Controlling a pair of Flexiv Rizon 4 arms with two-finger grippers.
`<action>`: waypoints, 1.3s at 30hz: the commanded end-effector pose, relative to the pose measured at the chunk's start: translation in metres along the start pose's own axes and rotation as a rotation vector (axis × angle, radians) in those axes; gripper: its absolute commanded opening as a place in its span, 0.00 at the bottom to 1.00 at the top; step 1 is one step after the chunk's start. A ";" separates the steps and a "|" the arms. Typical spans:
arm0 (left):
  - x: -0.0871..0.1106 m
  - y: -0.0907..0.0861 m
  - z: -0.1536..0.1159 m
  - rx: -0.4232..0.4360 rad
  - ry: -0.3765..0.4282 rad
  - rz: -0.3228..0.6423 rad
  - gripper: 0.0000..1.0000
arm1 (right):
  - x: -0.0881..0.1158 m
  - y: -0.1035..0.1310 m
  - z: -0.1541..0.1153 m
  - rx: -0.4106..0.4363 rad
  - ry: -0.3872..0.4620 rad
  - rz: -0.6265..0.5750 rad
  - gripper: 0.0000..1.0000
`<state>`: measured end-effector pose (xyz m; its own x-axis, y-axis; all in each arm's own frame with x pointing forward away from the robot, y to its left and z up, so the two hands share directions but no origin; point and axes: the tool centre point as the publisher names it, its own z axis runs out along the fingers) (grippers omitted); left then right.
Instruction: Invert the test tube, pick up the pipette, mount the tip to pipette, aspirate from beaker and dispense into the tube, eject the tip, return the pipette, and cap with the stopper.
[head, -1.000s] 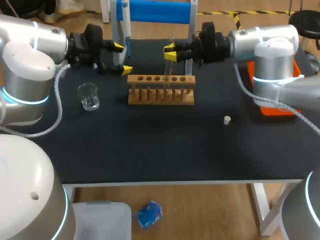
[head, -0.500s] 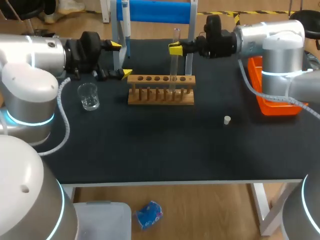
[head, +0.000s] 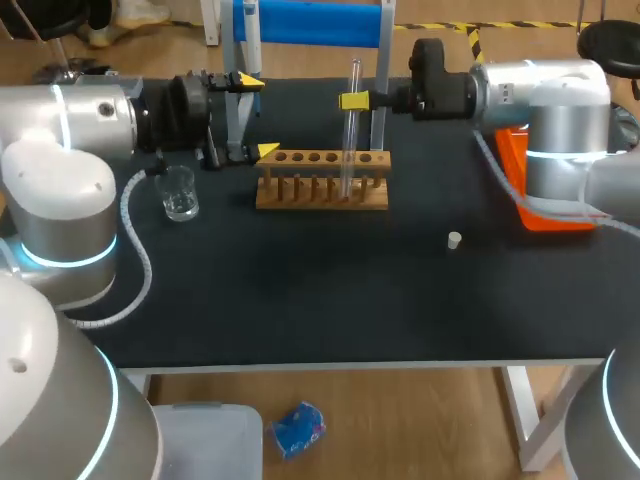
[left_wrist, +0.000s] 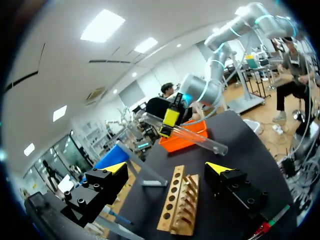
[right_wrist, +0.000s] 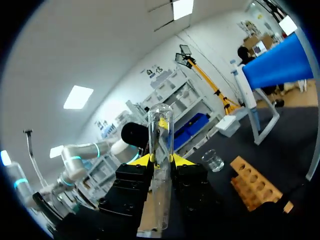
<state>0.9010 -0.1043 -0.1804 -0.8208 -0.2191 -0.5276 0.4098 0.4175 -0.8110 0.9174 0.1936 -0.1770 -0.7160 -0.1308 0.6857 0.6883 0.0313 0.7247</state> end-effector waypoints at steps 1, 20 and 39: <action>0.002 0.007 -0.004 0.274 0.041 0.236 1.00 | 0.002 -0.001 -0.001 -0.018 0.011 0.161 0.00; 0.036 -0.018 0.006 0.328 -0.100 1.043 1.00 | -0.002 -0.003 0.003 -0.015 0.021 0.391 0.00; 0.057 -0.025 0.020 0.213 -0.113 1.237 1.00 | -0.016 -0.009 0.010 -0.064 0.023 0.513 0.00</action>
<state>0.8614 -0.1337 -0.1908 0.1584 0.0965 -0.9826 0.9641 0.1997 0.1750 0.9213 0.2002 -0.1883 -0.2905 -0.1305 0.9479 0.9538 0.0394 0.2978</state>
